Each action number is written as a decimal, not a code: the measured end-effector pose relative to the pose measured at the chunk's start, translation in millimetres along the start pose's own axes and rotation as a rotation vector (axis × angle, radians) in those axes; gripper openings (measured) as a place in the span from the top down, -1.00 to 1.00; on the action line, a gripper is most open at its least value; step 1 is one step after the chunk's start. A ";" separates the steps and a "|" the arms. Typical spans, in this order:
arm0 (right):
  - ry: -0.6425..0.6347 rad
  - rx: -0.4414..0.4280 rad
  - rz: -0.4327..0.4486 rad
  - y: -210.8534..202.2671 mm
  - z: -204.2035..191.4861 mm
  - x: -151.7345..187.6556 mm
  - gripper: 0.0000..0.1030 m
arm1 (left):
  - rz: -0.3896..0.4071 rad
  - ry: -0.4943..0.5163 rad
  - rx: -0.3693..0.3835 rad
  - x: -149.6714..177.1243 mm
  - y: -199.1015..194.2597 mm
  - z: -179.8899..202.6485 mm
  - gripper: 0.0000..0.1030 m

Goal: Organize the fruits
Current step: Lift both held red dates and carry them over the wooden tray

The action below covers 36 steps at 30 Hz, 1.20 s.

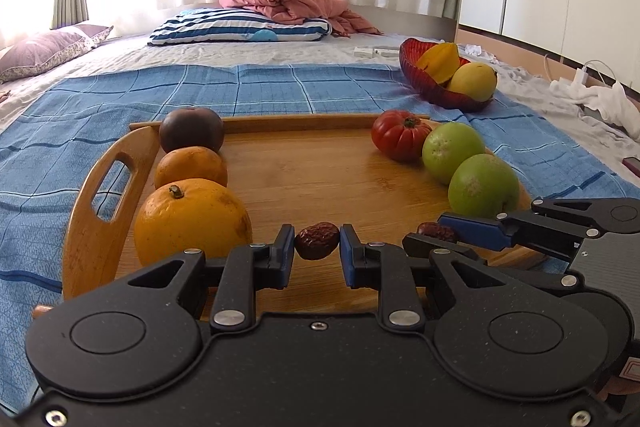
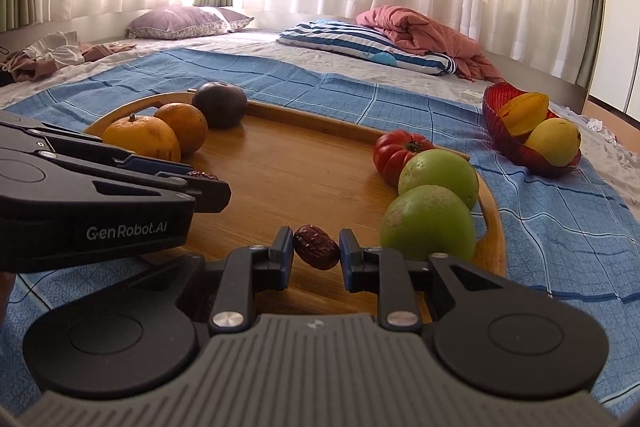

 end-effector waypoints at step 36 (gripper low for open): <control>0.018 -0.005 -0.008 5.4 3.9 1.5 0.39 | -0.034 -0.010 0.000 4.3 12.9 -4.4 0.55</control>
Point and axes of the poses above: each gripper's, at about its wrist camera, not at the fingertips, and y roughly the way its jaws point, z to its right, x to its underside, the point moved 6 cm from there along y, roughly the way its jaws point, and after that the axes turned 15 degrees about -z, right-handed, at the moved point
